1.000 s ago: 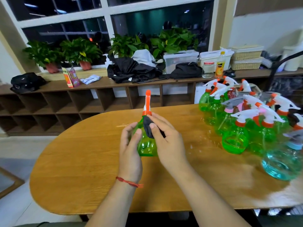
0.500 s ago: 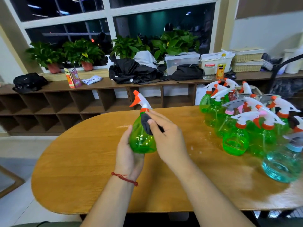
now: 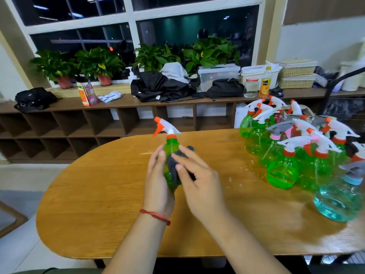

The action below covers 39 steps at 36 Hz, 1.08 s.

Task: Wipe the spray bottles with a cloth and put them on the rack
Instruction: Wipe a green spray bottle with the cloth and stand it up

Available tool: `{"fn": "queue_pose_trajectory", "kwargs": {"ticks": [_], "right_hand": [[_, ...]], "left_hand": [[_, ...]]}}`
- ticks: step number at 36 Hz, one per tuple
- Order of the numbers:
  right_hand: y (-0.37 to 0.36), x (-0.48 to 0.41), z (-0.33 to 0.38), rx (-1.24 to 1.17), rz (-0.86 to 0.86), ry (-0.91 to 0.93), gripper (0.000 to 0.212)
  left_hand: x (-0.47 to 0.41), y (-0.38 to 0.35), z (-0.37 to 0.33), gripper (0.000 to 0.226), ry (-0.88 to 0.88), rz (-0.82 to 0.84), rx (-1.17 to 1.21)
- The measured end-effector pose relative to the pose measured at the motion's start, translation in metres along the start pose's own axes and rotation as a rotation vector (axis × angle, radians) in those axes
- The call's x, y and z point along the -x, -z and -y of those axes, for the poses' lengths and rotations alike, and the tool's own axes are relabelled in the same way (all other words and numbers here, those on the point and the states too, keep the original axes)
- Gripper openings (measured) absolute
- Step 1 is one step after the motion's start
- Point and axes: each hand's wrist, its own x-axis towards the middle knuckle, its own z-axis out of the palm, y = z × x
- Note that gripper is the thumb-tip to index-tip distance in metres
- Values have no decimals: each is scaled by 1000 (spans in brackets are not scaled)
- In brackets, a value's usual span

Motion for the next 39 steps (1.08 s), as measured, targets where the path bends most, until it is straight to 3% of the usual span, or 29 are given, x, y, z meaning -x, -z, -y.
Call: {"fn": "queue_pose_trajectory", "kwargs": {"ticks": [6,13,18,25,33,39], "right_hand": [[0,7,3,58,23,31,32],[16,-49,-7,-195,22,-265,30],[12,-39,-4,-204,-18,-221,32],[-7,17,-4,7,20,-12,34],[14,-30,-1,7,23,-70,33],[13,-41,-1,-243,23,-181,33]], "left_hand": [[3,2,1,59,136,31,107],[5,-3,2,49,4,57,-13],[2,-4,-4,49,-61,62,-68],[-6,7,-9,45,-119,7,-108],[3,7,2,44,-138,107,-236],[4,3,6,39,-80,50,-43]]}}
